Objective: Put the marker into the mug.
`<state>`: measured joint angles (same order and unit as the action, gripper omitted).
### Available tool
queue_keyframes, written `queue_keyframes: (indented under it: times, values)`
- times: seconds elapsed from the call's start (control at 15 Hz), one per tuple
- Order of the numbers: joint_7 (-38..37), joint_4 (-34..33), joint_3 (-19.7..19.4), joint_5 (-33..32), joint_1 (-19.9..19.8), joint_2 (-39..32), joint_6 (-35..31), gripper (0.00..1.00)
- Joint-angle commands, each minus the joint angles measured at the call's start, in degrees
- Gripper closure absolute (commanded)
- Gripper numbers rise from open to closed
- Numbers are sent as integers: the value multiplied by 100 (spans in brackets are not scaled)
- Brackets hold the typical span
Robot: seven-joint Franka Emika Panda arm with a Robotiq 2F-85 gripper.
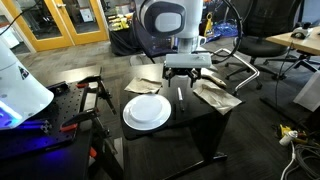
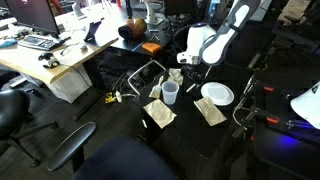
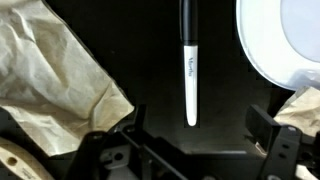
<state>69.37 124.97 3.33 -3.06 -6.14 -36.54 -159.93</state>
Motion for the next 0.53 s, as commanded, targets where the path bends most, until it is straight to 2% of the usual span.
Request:
queue_keyframes:
  times: [0.0,0.33,0.4,0.47]
  values:
    - [-253,-69,99,-196,-114,-172,-177,0]
    - [-310,-80,131,-191,-137,-292,-194,0]
    - [-364,-86,133,-195,-137,-311,-207,25]
    - [-395,-89,128,-207,-130,-324,-204,26]
